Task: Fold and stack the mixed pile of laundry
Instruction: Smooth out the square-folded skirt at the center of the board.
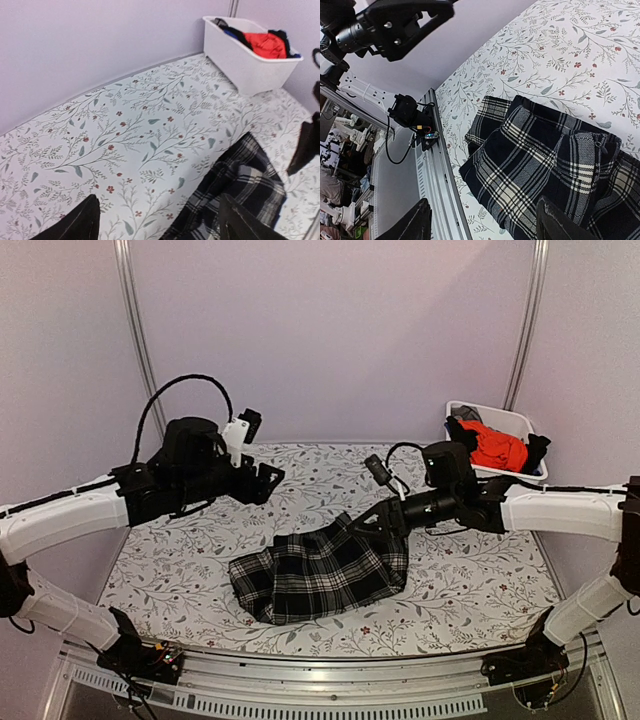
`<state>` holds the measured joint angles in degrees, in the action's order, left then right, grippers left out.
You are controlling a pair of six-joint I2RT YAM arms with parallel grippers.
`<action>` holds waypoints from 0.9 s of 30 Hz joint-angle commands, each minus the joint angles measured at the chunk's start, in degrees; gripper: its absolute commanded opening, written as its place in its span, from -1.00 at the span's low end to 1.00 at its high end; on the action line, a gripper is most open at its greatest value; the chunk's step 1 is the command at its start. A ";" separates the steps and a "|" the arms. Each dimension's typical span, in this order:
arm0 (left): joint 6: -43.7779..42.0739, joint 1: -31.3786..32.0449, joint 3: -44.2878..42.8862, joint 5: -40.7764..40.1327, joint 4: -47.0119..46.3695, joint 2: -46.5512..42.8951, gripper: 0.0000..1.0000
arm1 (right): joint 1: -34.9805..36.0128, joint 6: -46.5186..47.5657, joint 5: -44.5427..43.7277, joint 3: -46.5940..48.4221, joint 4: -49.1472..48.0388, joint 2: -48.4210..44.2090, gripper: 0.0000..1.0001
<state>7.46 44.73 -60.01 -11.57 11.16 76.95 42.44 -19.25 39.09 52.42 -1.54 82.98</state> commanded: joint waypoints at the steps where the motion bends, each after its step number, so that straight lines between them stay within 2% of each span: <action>1: 15.49 2.17 10.34 12.47 -5.15 -6.29 0.58 | 2.13 2.28 -0.80 4.68 2.87 5.04 0.39; 4: 20.58 5.89 15.17 15.88 -9.08 -6.82 0.43 | 2.39 2.55 0.86 6.22 2.13 9.35 0.36; 8: 24.39 10.03 17.57 15.47 -14.98 -2.04 0.40 | 2.41 2.44 1.68 8.74 0.90 15.65 0.35; 11: 27.11 9.82 19.23 15.46 -19.93 3.01 0.36 | 1.53 3.23 -0.26 9.61 1.26 19.39 0.34; 15: 31.90 6.09 20.25 16.64 -22.36 11.29 0.31 | -2.99 2.55 -1.02 7.29 0.23 25.20 0.29; 19: 34.59 0.68 21.10 19.22 -24.68 17.73 0.29 | -4.40 2.82 -1.50 5.57 -1.78 30.05 0.28; 24: 33.49 -4.52 18.35 19.43 -22.33 24.82 0.29 | -4.47 2.27 -1.19 6.10 -4.44 36.33 0.26; 27: 31.94 -7.98 16.96 19.76 -21.43 26.05 0.31 | -4.60 1.49 -1.08 8.63 -4.16 37.02 0.26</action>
<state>40.34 41.89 -42.41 9.56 -14.92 99.35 37.82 -16.93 41.56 60.10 -8.64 115.07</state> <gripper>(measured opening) 0.646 0.629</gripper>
